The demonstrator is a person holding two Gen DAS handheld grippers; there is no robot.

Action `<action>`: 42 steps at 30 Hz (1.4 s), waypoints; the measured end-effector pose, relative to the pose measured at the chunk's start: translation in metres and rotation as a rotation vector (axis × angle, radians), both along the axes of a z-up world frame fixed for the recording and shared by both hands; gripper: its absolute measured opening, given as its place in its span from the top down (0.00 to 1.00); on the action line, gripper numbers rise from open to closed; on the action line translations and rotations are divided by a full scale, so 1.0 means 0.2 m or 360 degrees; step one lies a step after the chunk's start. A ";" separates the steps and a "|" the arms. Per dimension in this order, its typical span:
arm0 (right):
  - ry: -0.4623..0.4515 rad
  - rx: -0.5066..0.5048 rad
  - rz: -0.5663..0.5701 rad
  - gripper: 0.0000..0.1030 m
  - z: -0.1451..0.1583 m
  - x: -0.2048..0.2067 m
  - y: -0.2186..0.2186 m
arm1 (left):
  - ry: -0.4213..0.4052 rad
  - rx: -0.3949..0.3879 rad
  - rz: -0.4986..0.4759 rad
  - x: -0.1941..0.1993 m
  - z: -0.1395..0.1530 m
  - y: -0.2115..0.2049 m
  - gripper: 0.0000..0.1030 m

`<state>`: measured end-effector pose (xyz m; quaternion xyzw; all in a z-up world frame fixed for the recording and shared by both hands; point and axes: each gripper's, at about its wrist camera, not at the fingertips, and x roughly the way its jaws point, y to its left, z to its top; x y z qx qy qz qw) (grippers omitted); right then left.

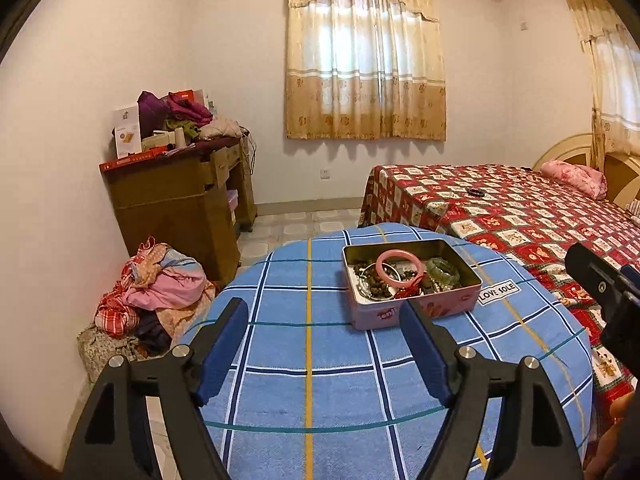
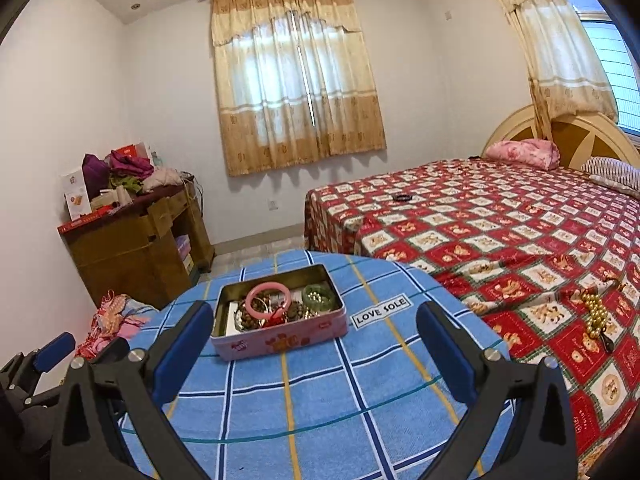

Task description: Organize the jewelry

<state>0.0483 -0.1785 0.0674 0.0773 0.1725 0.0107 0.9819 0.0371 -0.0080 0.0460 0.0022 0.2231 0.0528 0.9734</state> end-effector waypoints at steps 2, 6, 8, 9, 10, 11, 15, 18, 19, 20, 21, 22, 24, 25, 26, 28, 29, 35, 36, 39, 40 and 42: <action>-0.0014 -0.0004 0.0001 0.00 0.01 -0.01 0.00 | -0.0001 0.0002 -0.0004 -0.01 0.01 0.00 0.23; -0.0017 -0.0018 0.0008 0.00 0.01 -0.01 0.01 | 0.0018 0.0021 -0.0005 0.00 0.01 -0.01 0.23; -0.0015 -0.0012 0.0011 0.00 0.01 -0.01 0.01 | 0.0031 0.0020 -0.0001 0.00 0.00 -0.02 0.22; -0.0015 -0.0010 0.0012 0.00 0.01 -0.01 0.01 | 0.0034 0.0018 -0.0002 0.00 0.00 -0.01 0.22; -0.0014 -0.0009 0.0012 0.00 0.01 -0.02 0.01 | 0.0034 0.0017 -0.0002 0.00 0.00 -0.01 0.22; -0.0014 -0.0008 0.0010 0.00 0.01 -0.02 0.01 | 0.0032 0.0021 0.0001 0.00 0.00 -0.01 0.22; -0.0016 -0.0004 0.0011 0.00 0.01 -0.02 0.01 | 0.0023 0.0062 0.0045 0.00 0.00 -0.02 0.21; -0.0017 -0.0007 0.0011 0.00 0.01 -0.02 0.01 | 0.0029 0.0086 0.0064 0.01 0.00 -0.02 0.21; -0.0014 -0.0006 0.0012 0.00 0.01 -0.02 0.01 | 0.0030 0.0092 0.0065 0.01 -0.01 -0.02 0.20; -0.0012 -0.0004 0.0012 0.00 0.01 -0.02 0.01 | 0.0032 0.0102 0.0068 0.01 -0.01 -0.03 0.20; -0.0010 -0.0001 0.0013 0.00 0.00 -0.03 0.01 | 0.0035 0.0114 0.0078 0.01 -0.01 -0.03 0.20; -0.0009 0.0001 0.0015 0.00 0.01 -0.03 0.01 | 0.0037 0.0118 0.0084 0.01 -0.01 -0.03 0.20; -0.0009 -0.0002 0.0015 0.00 0.01 -0.03 0.01 | 0.0040 0.0123 0.0094 0.01 -0.01 -0.02 0.20; -0.0010 -0.0004 0.0015 0.00 0.01 -0.03 0.02 | 0.0046 0.0123 0.0097 0.02 -0.01 -0.02 0.20; -0.0009 -0.0005 0.0016 0.00 0.01 -0.03 0.02 | 0.0054 0.0121 0.0098 0.02 -0.01 -0.02 0.20; -0.0008 -0.0004 0.0015 0.00 0.00 -0.03 0.02 | 0.0060 0.0115 0.0103 0.02 -0.01 -0.01 0.20; -0.0008 -0.0004 0.0016 0.00 0.01 -0.03 0.02 | 0.0061 0.0114 0.0102 0.02 -0.01 -0.01 0.20; 0.0008 0.0009 0.0015 0.00 0.00 -0.03 0.03 | 0.0065 0.0116 0.0100 0.02 -0.01 -0.01 0.20; 0.0012 0.0012 0.0015 0.00 0.00 -0.02 0.03 | 0.0070 0.0112 0.0099 0.02 -0.01 -0.01 0.20; 0.0021 0.0017 0.0019 0.00 0.00 -0.02 0.03 | 0.0082 0.0081 0.0083 0.02 -0.01 0.00 0.20; 0.0021 0.0016 0.0018 0.00 -0.01 -0.02 0.03 | 0.0082 0.0073 0.0082 0.02 -0.02 0.00 0.20; 0.0025 0.0014 0.0020 0.00 -0.01 -0.02 0.03 | 0.0086 0.0048 0.0073 0.02 -0.02 0.00 0.20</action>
